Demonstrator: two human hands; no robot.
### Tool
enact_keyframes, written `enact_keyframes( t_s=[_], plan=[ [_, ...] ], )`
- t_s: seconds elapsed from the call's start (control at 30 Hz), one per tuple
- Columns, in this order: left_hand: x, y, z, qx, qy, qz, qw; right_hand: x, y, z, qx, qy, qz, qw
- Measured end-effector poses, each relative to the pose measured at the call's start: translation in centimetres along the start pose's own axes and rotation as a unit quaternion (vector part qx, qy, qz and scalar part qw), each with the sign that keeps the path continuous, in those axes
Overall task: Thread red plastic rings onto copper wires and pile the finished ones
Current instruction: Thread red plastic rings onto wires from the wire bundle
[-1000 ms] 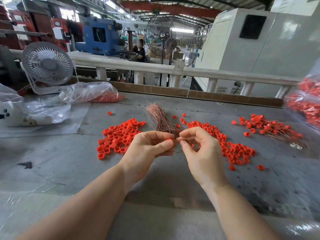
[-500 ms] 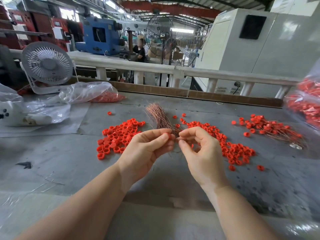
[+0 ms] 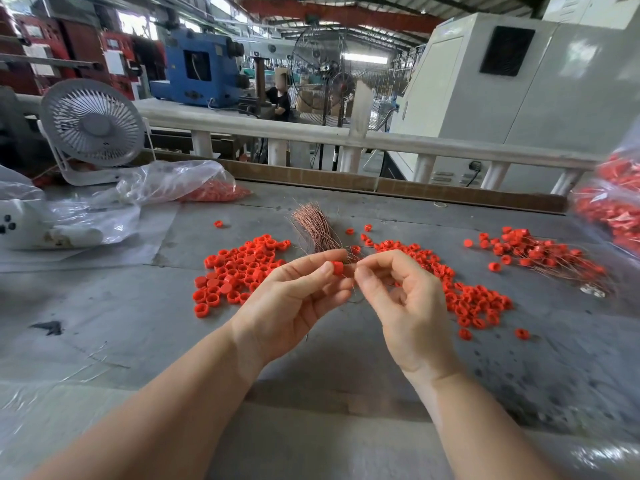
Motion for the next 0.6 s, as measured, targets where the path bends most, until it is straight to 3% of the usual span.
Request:
enact_keyframes(
  t_s=[0.3, 0.6],
  plan=[
    [-0.23, 0.14, 0.05, -0.016, -0.010, 0.010, 1.000, -0.12, 0.17, -0.02, -0.010, -0.019, -0.039, 0.999],
    [-0.22, -0.08, 0.25, -0.011, 0.041, 0.052, 0.998, 0.22, 0.14, 0.00, -0.005, -0.005, -0.036, 0.999]
  ],
)
Point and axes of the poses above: each hand's wrist, its own z-axis towards the middle knuckle, its own y-axis out of the palm, x = y × z, the point moved 6 cm from there along z, towards the middle knuckle, and after that the axes turned 5 degrees about -y, right-handed, at the moved point
